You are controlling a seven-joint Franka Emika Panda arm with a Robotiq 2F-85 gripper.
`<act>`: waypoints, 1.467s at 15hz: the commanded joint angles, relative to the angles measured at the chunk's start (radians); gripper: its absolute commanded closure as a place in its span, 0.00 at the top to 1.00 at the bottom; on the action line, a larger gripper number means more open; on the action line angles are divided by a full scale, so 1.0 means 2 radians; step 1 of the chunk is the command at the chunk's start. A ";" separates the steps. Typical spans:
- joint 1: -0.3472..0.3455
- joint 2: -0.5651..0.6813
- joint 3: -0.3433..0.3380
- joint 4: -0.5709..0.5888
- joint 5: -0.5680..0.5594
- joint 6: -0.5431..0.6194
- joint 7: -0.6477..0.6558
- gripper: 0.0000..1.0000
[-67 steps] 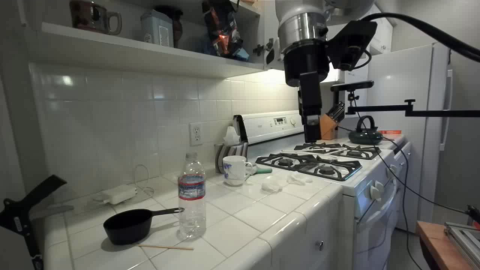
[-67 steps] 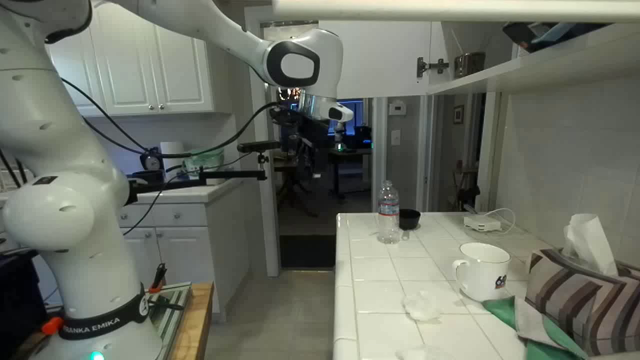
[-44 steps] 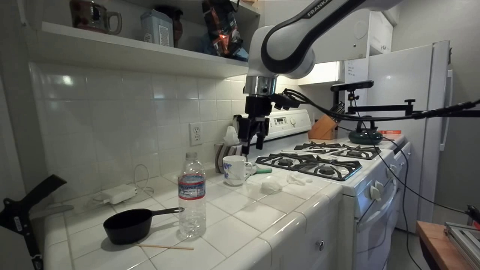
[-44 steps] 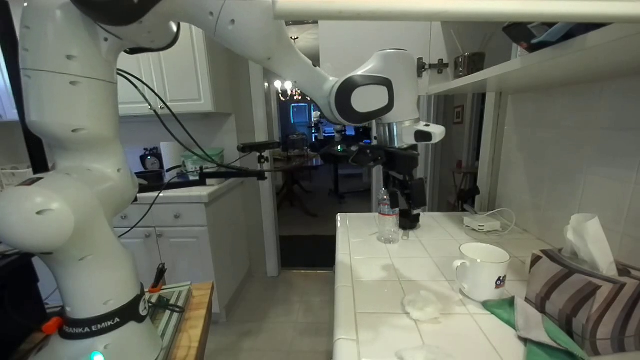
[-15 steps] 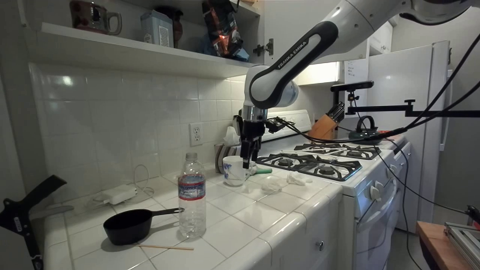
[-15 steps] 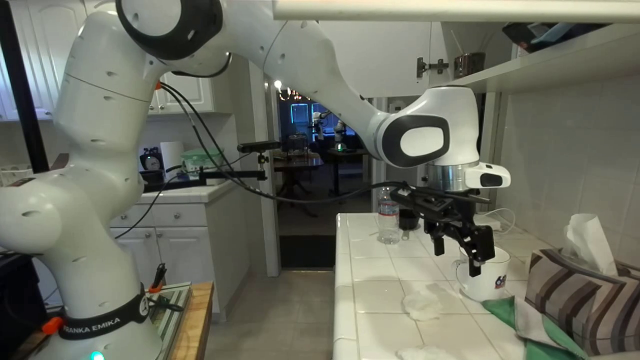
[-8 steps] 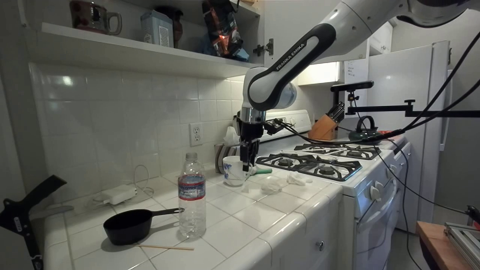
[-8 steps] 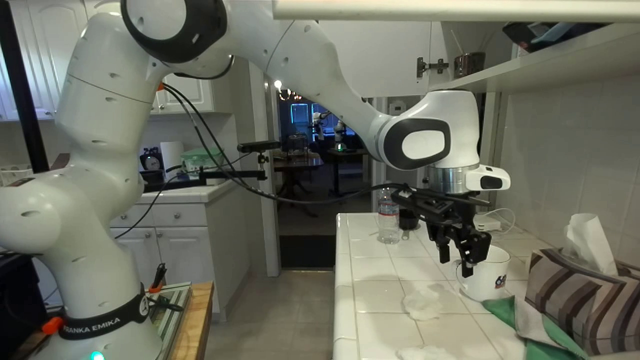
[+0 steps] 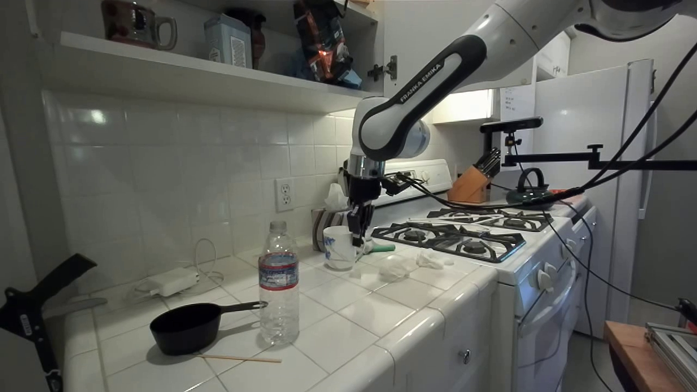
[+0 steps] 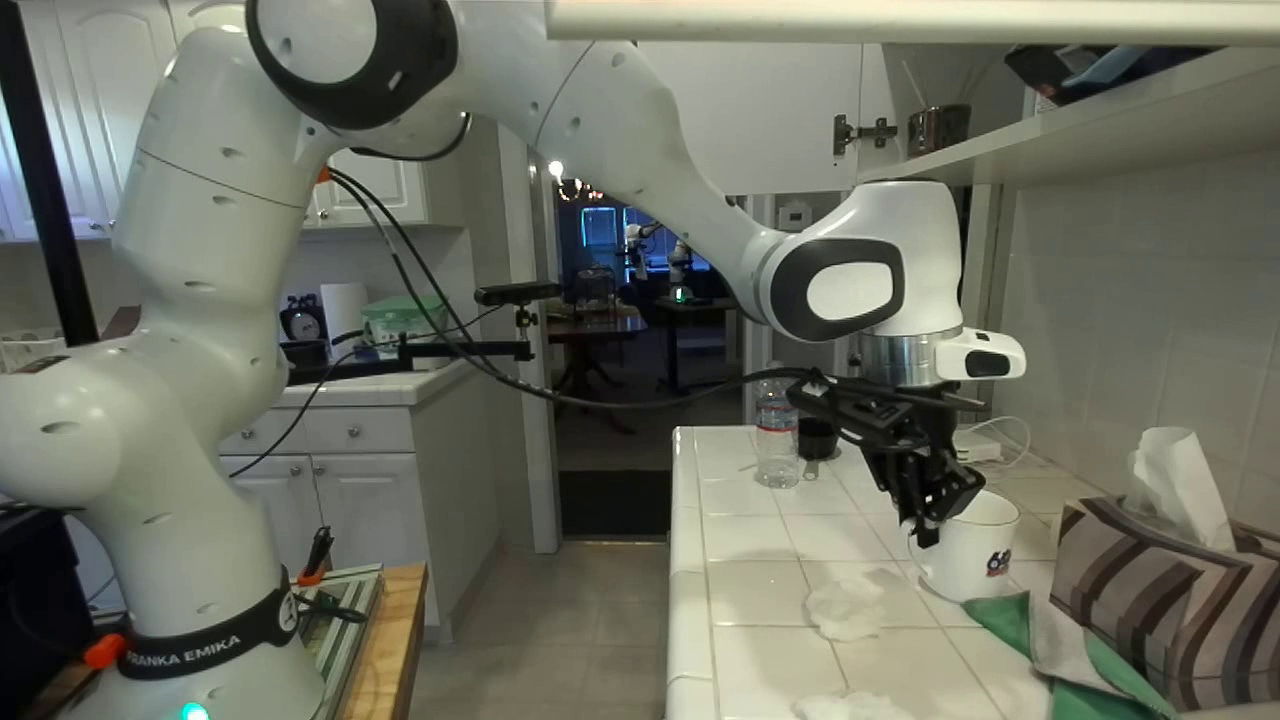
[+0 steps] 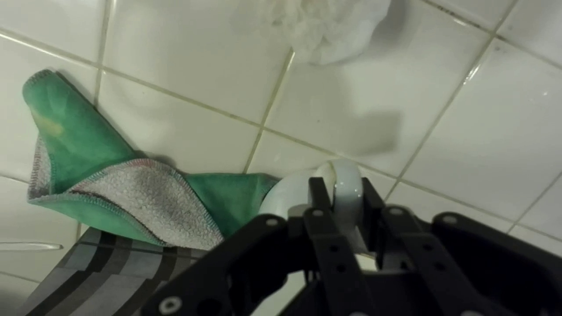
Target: Move the white mug to the left then use the green towel to wipe the countertop.
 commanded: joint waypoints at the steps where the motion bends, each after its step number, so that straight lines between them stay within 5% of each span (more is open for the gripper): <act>1: -0.004 0.012 0.004 0.019 0.005 0.008 -0.003 0.21; 2: -0.003 0.013 0.004 0.020 0.003 0.009 -0.003 0.06; 3: -0.001 0.014 0.004 0.021 0.001 0.011 -0.003 0.02; 12: 0.012 0.008 0.009 0.015 -0.012 0.019 -0.002 0.04; 17: 0.051 0.015 -0.003 0.055 -0.078 -0.037 0.015 0.04; 22: 0.066 0.037 0.012 0.145 -0.083 -0.121 0.002 0.04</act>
